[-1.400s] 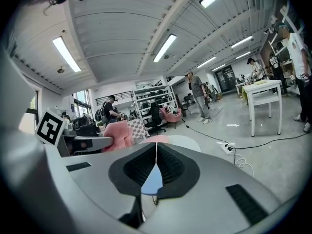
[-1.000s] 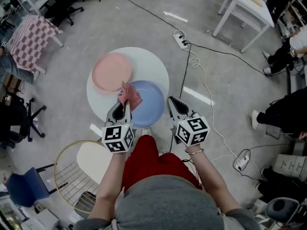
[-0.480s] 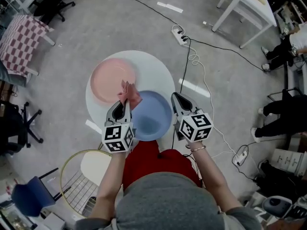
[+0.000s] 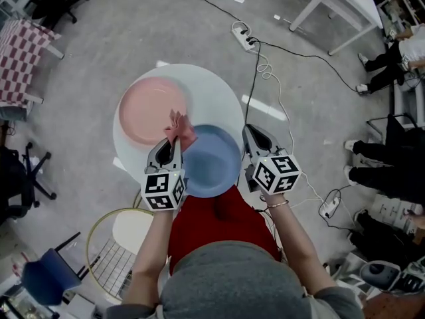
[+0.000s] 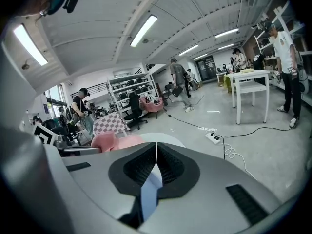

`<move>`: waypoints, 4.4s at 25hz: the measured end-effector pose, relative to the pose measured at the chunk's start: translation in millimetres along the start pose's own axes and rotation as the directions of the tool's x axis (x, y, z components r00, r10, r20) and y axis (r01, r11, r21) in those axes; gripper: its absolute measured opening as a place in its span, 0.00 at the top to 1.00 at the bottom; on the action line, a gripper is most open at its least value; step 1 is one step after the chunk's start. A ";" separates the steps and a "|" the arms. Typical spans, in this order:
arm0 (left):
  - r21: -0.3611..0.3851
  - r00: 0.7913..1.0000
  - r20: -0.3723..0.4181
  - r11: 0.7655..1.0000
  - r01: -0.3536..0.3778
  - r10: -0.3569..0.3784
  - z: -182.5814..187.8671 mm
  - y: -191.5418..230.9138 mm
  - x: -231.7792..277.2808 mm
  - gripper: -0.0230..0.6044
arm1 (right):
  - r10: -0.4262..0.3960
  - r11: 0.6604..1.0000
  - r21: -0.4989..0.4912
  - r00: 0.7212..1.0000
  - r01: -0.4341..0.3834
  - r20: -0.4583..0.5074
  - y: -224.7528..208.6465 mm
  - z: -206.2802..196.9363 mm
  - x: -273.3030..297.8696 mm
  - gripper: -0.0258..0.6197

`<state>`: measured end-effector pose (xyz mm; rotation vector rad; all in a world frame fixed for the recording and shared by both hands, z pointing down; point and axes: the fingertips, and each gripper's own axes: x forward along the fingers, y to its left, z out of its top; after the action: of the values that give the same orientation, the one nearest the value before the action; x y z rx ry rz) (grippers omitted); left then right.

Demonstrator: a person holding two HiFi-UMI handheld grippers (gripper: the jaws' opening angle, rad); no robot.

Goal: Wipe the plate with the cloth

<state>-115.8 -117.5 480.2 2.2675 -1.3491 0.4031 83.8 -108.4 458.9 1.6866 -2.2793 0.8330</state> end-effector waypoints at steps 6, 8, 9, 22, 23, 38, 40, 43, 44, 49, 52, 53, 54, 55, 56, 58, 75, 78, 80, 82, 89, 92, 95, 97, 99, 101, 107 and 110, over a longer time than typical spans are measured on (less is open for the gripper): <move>-0.019 0.999 -0.045 1.000 0.001 -0.002 -19.5 1.8 -1.6 0.92 | -0.014 1.000 0.003 0.999 0.015 -0.043 -4.9 -16.3 4.2 0.91; -0.020 0.998 -0.058 1.000 0.006 -0.007 -24.3 1.7 -1.3 0.92 | -0.015 1.000 0.003 0.999 0.015 -0.046 -4.9 -18.4 4.7 0.91; -0.021 0.998 -0.064 1.000 0.009 -0.010 -26.4 0.2 0.1 0.92 | -0.015 1.000 0.004 0.999 0.015 -0.047 -6.4 -19.3 4.5 0.91; 0.054 0.963 -0.182 0.976 0.211 -0.198 -45.0 -80.6 45.7 0.92 | -0.064 0.995 0.068 0.997 0.066 -0.043 -35.1 -37.6 -21.4 0.91; 0.062 0.958 -0.192 0.971 0.229 -0.214 -46.3 -88.3 50.7 0.92 | -0.068 0.995 0.075 0.997 0.071 -0.041 -38.1 -38.9 -23.7 0.91; 0.068 0.909 -0.375 0.972 0.223 -0.183 -97.1 -117.2 105.0 0.92 | -0.059 0.992 0.111 0.995 0.068 -0.079 -57.8 -56.6 -30.7 0.91; 0.049 0.903 -0.404 0.982 0.181 -0.147 -102.1 -108.0 107.8 0.92 | -0.045 0.993 0.105 0.995 0.053 -0.086 -55.1 -56.2 -28.5 0.91; 0.036 0.893 -0.441 0.993 0.114 -0.086 -105.6 -93.2 108.5 0.92 | -0.026 0.995 0.093 0.995 0.035 -0.093 -54.4 -53.3 -24.3 0.91; 0.036 0.890 -0.451 0.995 0.092 -0.066 -106.1 -87.7 107.9 0.92 | -0.020 0.996 0.089 0.995 0.028 -0.096 -54.0 -52.3 -22.2 0.91; 0.028 0.873 -0.487 1.000 -0.007 0.020 -110.3 -57.1 99.1 0.92 | 0.026 0.998 0.065 0.993 -0.019 -0.114 -42.7 -50.2 -8.1 0.91; 0.022 0.865 -0.496 0.997 -0.068 0.070 -110.7 -41.4 91.2 0.92 | 0.060 0.997 0.050 0.990 -0.054 -0.128 -32.5 -49.1 0.7 0.91; 0.020 0.863 -0.498 0.996 -0.090 0.088 -110.4 -36.7 88.6 0.92 | 0.073 0.997 0.045 0.988 -0.068 -0.134 -29.2 -48.9 4.0 0.91; 0.018 0.860 -0.500 0.993 -0.113 0.107 -110.1 -31.7 85.8 0.92 | 0.087 0.996 0.039 0.986 -0.083 -0.141 -25.9 -48.5 7.8 0.91; 0.016 0.855 -0.502 0.990 -0.137 0.127 -109.8 -26.4 82.8 0.92 | 0.102 0.995 0.034 0.984 -0.098 -0.148 -22.2 -47.8 11.9 0.91; 0.015 0.851 -0.504 0.987 -0.160 0.145 -109.5 -21.0 79.8 0.92 | 0.117 0.993 0.028 0.981 -0.113 -0.155 -18.2 -47.2 16.1 0.91; 0.010 0.843 -0.507 0.980 -0.199 0.177 -109.6 -10.9 73.7 0.92 | 0.141 0.990 0.019 0.976 -0.139 -0.166 -10.1 -46.4 23.7 0.91; -0.028 0.822 -0.467 0.924 -0.382 0.326 -100.9 39.5 3.0 0.92 | 0.233 0.968 -0.047 0.953 -0.246 -0.192 33.9 -44.2 37.2 0.91; -0.037 0.841 -0.439 0.929 -0.369 0.317 -93.6 36.9 -8.7 0.92 | 0.220 0.972 -0.048 0.959 -0.232 -0.180 32.5 -44.0 30.2 0.91; -0.034 0.859 -0.419 0.940 -0.338 0.294 -88.2 29.8 -11.6 0.92 | 0.201 0.976 -0.045 0.965 -0.211 -0.167 28.5 -43.4 23.9 0.91; -0.031 0.877 -0.405 0.955 -0.296 0.258 -83.0 18.4 -9.9 0.92 | 0.179 0.981 -0.039 0.972 -0.187 -0.152 23.6 -41.9 16.3 0.91; -0.018 0.914 -0.397 0.995 -0.096 0.081 -71.9 -48.5 20.8 0.92 | 0.086 0.996 -0.001 0.991 -0.087 -0.107 -7.4 -41.4 -13.6 0.91; -0.003 0.908 -0.418 1.000 -0.002 0.001 -74.3 -77.4 32.6 0.92 | 0.046 0.999 0.022 0.994 -0.044 -0.095 -17.1 -43.8 -24.4 0.91; -0.008 0.890 -0.449 0.997 0.079 -0.074 -83.2 -104.1 43.2 0.92 | 0.011 0.999 0.044 0.996 -0.007 -0.085 -28.3 -46.6 -34.7 0.91; -0.006 0.870 -0.479 0.992 0.126 -0.113 -94.1 -120.9 49.3 0.92 | -0.016 0.998 0.059 0.997 0.021 -0.080 -37.9 -50.6 -43.6 0.91; -0.001 0.846 -0.516 0.988 0.155 -0.133 -106.6 -131.2 55.7 0.92 | -0.038 0.996 0.072 0.996 0.044 -0.075 -45.6 -53.7 -50.0 0.91; -0.003 0.821 -0.554 0.986 0.168 -0.141 -118.6 -135.4 62.0 0.92 | -0.055 0.995 0.083 0.996 0.061 -0.072 -50.4 -55.1 -54.1 0.91; 0.004 0.772 -0.625 0.989 0.150 -0.114 -137.0 -130.4 72.8 0.92 | -0.060 0.994 0.091 0.995 0.067 -0.082 -55.0 -53.7 -52.2 0.91; 0.026 0.771 -0.632 0.992 0.127 -0.082 -140.6 -121.5 74.0 0.92 | -0.042 0.995 0.083 0.995 0.050 -0.094 -51.9 -54.6 -44.1 0.91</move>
<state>24.4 -48.3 604.8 1.9620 -0.8574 1.0741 137.0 -53.0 500.5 1.6912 -2.1654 0.9900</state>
